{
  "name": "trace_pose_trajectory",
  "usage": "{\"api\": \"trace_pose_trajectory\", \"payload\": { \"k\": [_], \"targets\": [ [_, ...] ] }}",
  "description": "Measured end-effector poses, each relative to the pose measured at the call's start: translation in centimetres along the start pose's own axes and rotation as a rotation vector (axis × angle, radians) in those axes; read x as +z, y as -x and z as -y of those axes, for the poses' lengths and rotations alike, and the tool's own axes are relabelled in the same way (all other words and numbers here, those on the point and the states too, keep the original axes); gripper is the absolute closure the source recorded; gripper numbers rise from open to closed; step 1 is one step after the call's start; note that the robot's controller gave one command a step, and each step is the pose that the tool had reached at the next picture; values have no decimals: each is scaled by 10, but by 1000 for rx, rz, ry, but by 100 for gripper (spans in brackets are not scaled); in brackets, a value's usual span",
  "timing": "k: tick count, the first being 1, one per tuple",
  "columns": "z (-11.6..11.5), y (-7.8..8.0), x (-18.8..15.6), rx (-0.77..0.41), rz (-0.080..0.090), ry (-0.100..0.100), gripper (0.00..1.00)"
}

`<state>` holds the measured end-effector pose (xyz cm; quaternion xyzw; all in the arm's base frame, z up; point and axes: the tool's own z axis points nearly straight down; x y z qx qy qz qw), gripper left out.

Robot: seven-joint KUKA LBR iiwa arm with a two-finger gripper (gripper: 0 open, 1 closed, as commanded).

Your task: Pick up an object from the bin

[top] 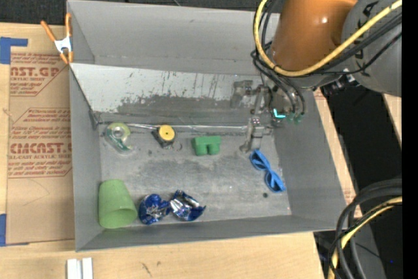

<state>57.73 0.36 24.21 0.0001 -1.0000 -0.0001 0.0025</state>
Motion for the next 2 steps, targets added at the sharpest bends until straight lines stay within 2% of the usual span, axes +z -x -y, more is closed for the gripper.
{"api": "trace_pose_trajectory", "payload": {
  "k": [1,2],
  "targets": [
    [-2,9,121,-39,-1,0,0],
    [-11,11,167,40,2,1,0]
  ]
}}
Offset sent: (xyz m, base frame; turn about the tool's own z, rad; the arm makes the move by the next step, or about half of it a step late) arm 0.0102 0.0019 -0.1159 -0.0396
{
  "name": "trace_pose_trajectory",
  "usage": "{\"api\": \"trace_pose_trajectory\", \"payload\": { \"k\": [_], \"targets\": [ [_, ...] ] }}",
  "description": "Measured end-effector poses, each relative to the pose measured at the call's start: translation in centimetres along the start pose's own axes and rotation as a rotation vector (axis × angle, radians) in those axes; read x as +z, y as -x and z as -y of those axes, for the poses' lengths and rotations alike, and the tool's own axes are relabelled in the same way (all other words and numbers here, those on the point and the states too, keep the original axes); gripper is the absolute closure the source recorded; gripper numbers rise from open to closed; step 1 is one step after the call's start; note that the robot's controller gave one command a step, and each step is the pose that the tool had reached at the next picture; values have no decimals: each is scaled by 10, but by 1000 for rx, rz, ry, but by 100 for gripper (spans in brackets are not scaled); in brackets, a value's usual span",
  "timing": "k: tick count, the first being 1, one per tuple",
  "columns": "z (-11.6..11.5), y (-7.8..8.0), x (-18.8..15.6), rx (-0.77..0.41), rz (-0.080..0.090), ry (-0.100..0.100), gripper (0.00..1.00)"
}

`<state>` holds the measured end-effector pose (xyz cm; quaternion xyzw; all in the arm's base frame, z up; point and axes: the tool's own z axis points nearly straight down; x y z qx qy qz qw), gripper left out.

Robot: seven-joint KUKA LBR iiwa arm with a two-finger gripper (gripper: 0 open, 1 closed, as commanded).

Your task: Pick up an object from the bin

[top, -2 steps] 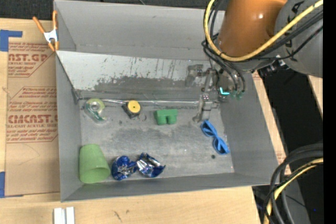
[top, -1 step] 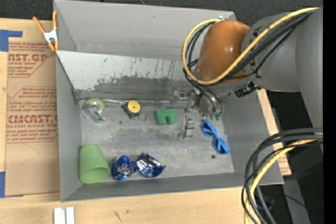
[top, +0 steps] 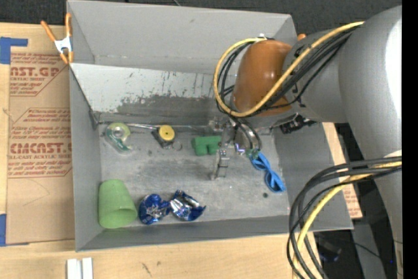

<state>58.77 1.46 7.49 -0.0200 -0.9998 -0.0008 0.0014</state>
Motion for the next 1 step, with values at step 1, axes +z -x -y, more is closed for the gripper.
{"api": "trace_pose_trajectory", "payload": {
  "k": [1],
  "targets": [
    [0,1,-2,0,4,0,100]
  ]
}}
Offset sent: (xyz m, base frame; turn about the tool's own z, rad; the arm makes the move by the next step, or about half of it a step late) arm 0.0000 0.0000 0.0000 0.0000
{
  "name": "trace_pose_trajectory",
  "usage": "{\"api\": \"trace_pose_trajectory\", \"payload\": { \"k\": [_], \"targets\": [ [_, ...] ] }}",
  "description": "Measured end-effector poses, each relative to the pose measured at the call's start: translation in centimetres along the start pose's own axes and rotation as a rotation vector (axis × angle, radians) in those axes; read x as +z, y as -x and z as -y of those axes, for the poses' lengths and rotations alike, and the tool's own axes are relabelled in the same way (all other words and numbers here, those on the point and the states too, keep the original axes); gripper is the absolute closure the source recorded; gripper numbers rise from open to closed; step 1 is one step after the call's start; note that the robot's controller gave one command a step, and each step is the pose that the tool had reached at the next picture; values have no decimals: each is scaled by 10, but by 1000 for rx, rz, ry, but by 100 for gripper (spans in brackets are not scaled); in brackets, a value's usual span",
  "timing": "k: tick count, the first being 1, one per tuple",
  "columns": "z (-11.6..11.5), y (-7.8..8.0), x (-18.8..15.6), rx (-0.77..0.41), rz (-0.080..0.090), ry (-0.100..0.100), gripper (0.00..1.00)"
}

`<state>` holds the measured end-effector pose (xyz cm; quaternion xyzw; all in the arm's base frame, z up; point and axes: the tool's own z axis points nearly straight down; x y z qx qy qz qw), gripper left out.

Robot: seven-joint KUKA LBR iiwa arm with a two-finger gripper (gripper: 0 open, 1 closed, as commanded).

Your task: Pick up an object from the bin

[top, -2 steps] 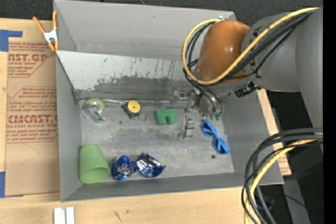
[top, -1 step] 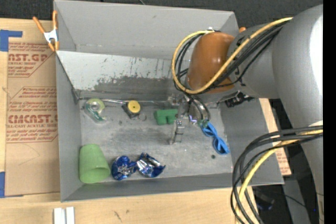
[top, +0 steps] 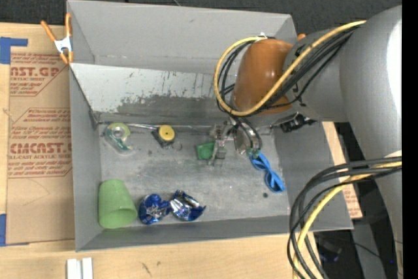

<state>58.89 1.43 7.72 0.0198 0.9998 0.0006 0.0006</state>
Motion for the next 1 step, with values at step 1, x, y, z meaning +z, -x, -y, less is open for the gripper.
{"api": "trace_pose_trajectory", "payload": {
  "k": [1],
  "targets": [
    [-11,-22,-138,-41,9,-1,100]
  ]
}}
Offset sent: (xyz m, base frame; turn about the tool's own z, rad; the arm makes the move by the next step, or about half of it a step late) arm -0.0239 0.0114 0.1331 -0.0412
